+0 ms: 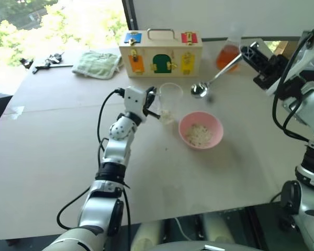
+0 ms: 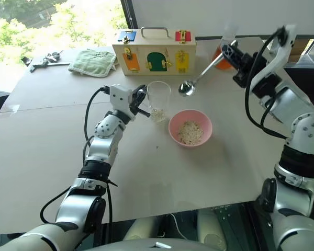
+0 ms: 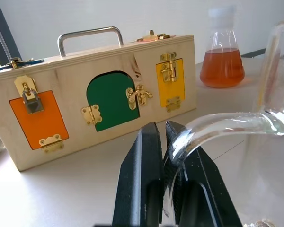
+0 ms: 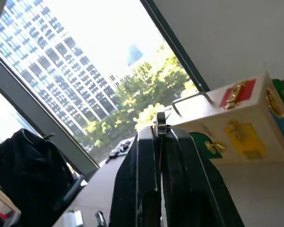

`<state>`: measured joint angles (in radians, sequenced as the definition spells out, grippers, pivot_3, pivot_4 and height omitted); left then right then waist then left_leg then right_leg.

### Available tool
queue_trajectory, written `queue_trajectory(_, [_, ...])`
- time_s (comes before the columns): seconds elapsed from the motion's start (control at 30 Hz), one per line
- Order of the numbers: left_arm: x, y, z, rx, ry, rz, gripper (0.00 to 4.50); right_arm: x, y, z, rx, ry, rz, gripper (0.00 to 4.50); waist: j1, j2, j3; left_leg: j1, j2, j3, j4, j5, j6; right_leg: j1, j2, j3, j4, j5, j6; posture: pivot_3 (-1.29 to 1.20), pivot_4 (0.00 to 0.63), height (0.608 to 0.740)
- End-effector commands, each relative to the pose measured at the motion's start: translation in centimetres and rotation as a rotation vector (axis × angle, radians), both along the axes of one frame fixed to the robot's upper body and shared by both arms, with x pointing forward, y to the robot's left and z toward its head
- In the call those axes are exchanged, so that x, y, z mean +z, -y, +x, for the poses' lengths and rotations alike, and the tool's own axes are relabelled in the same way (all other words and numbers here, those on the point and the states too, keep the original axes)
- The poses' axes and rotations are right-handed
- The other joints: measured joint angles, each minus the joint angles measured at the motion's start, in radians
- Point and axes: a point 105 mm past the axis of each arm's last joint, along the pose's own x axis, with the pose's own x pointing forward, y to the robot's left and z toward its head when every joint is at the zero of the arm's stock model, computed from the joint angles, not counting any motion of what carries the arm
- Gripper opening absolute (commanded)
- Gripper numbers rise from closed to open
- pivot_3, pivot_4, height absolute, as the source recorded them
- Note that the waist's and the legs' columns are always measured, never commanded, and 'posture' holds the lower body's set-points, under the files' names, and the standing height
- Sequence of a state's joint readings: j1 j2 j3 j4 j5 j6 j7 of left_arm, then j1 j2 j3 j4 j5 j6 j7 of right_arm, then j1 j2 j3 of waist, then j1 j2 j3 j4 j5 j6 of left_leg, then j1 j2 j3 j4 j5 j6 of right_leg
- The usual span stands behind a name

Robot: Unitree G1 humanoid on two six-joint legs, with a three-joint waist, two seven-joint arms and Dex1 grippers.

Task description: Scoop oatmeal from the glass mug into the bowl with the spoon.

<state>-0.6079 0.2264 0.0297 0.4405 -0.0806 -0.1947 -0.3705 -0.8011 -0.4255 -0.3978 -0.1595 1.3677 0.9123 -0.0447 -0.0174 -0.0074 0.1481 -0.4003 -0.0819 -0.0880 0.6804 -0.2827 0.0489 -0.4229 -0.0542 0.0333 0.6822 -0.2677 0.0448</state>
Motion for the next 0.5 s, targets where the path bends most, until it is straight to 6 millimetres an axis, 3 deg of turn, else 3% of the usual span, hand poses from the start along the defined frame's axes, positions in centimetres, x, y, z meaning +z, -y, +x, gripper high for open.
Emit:
queue_trajectory(0.03, [2.1,0.4,-0.2,-0.009,0.083,-0.005,0.04,1.5,-1.3,-0.4,0.034,0.037,0.013,0.00,0.002,0.000,0.000,0.000,0.000,0.000,0.000,0.000,0.000,0.000,0.000,0.000,0.000,0.000,0.000,0.00,0.150,0.740])
queue_trajectory(0.3, [1.9,0.1,-0.3,-0.003,0.083,-0.002,0.04,-0.4,-6.1,0.9,0.086,0.059,-0.160,0.00,0.000,0.000,0.000,0.000,0.000,0.000,0.000,0.000,0.000,0.000,0.000,0.000,0.000,0.000,0.000,0.00,0.150,0.740])
queue_trajectory(0.5, [2.0,-0.2,-0.4,0.011,0.089,-0.011,0.04,-2.1,-7.2,2.2,0.049,0.093,-0.298,0.00,0.000,0.000,0.000,-0.001,-0.001,0.000,0.000,0.000,0.000,0.000,0.000,-0.001,0.000,0.000,0.000,0.00,0.150,0.740])
